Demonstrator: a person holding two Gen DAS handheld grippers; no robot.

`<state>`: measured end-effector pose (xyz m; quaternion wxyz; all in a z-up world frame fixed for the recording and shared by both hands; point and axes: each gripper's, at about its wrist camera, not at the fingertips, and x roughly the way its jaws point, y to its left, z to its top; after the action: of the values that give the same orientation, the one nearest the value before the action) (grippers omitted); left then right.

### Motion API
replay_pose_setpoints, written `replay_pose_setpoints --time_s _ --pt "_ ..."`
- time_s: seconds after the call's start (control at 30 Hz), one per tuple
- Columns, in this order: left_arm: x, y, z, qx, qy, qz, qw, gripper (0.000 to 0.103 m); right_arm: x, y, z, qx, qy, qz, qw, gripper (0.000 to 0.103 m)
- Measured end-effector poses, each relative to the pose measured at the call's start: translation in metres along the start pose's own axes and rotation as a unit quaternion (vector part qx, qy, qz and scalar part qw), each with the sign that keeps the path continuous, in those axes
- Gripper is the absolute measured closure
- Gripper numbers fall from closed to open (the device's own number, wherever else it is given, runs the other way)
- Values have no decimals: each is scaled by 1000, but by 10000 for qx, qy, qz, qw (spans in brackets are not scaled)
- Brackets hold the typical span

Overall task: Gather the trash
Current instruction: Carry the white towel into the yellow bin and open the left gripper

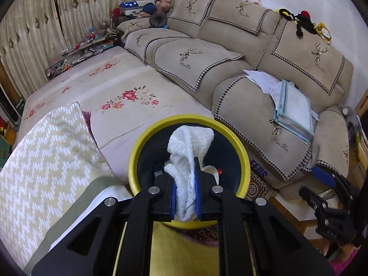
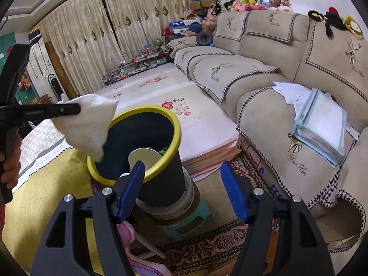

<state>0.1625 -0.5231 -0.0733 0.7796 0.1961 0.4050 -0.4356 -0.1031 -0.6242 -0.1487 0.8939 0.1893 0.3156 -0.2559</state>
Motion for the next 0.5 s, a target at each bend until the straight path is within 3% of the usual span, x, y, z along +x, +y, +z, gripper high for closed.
replay_pose_setpoints --time_s 0.27,0.37,0.4,0.47,0.5 --pt "32 10 9 -96 135 114 9998 90 5 -1 -2 34 18 13 10000 38" --pt "45 16 8 -135 212 196 9995 86 6 1 -2 14 24 24 10000 38" --pt "49 18 7 -139 236 233 9994 81 6 3 -2 -6 32 21 10000 38" --pt "58 20 6 -122 326 283 9990 51 5 7 -3 -38 39 22 10000 37" --pt "61 22 5 -130 320 330 9989 25 5 8 -2 -47 41 24 10000 37"
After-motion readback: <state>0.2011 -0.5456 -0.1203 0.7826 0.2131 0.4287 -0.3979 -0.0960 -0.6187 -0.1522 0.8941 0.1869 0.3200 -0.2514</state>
